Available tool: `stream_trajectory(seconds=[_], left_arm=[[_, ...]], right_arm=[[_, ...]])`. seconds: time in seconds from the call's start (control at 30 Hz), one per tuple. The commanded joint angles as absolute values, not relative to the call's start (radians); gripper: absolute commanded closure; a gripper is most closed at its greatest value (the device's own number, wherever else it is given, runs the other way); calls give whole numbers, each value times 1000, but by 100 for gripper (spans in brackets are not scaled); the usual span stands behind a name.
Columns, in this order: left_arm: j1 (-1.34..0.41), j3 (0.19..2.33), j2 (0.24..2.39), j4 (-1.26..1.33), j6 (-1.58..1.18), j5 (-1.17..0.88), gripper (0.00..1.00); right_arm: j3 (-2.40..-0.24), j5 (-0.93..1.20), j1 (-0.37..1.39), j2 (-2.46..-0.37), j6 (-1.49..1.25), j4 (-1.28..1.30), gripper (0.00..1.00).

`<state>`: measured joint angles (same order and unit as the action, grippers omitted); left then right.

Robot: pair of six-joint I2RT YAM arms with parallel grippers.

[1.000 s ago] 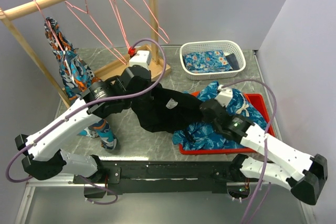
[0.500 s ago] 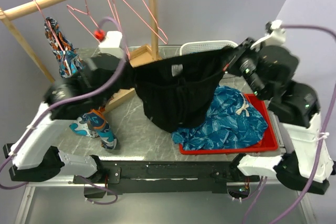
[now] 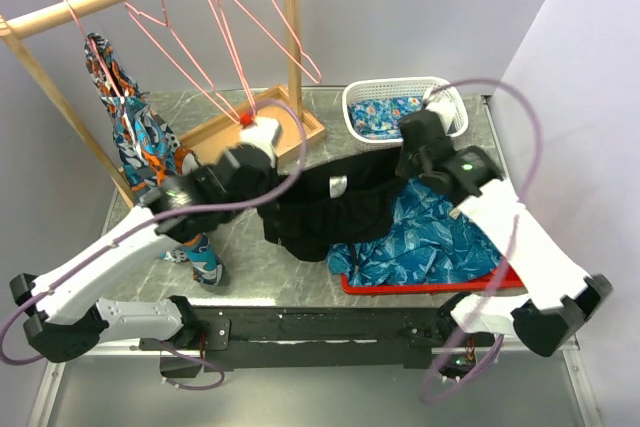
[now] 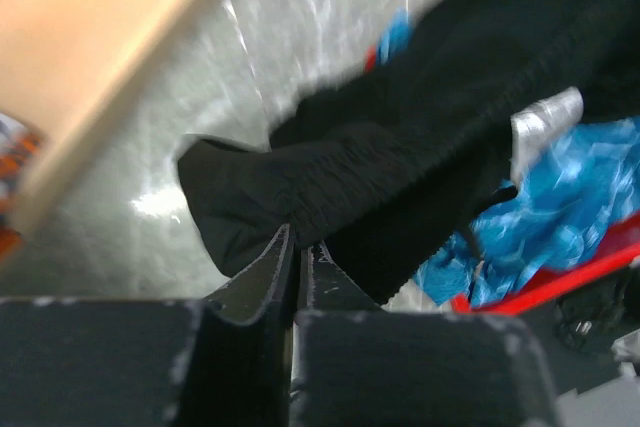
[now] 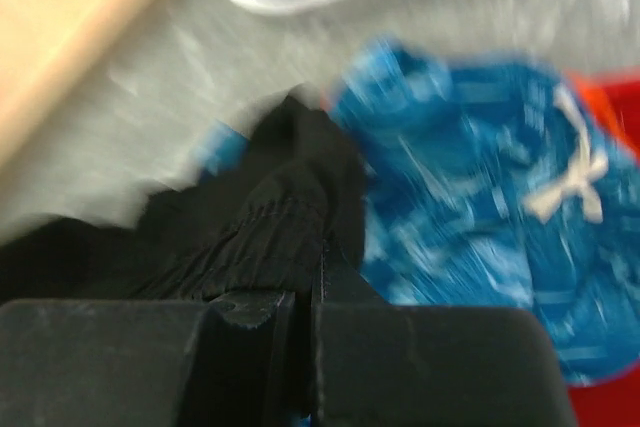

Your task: Place the shorts on the hanger

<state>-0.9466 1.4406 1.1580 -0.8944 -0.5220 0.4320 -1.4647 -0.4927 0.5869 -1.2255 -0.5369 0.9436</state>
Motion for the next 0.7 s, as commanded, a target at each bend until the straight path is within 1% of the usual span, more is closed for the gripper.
stream_trajectory(seconds=[0.0,0.03,0.07,0.13,0.17,0.23,0.3,0.33,0.4,0.47,0.53,0.57,0.6,0.67], left_arm=[[-942,1277,1098,-691,-564,319,90],[-942,1255,1095,-674,-569,311,87],[-942,1224,1091,-661,-575,311,76],[-942,1223,1078,-649,-577,321,66],[-942,1238,1071,-652,-577,342,55],[-943,1261,1054,-667,-572,356,54],[-942,1305,1042,-686,-574,376,47],[-942,1319,1039,-707,-577,385,42],[-942,1364,1025,-727,-598,429,42],[-943,1415,1006,-756,-639,487,35],[-940,1472,1008,-791,-667,593,33],[-940,1550,1026,-857,-702,635,33],[-939,1590,1041,-891,-715,720,33],[-931,1702,1090,-978,-735,800,33]], right_arm=[[-1312,-401,546,-1196,-552,804,100],[-1289,-385,548,-1197,-552,789,100],[-1266,-359,546,-1192,-554,772,100],[-1226,-348,546,-1192,-555,743,100],[-1220,-345,548,-1198,-558,741,100],[-1213,-339,546,-1201,-560,738,100],[-1206,-333,546,-1206,-561,730,100],[-1203,-331,546,-1206,-561,727,100],[-1195,-328,548,-1207,-560,719,100],[-1192,-328,546,-1209,-560,718,100],[-1190,-330,546,-1213,-560,721,100],[-1192,-330,546,-1213,-560,721,100],[-1190,-327,546,-1213,-561,721,100],[-1186,-322,548,-1209,-560,716,100]])
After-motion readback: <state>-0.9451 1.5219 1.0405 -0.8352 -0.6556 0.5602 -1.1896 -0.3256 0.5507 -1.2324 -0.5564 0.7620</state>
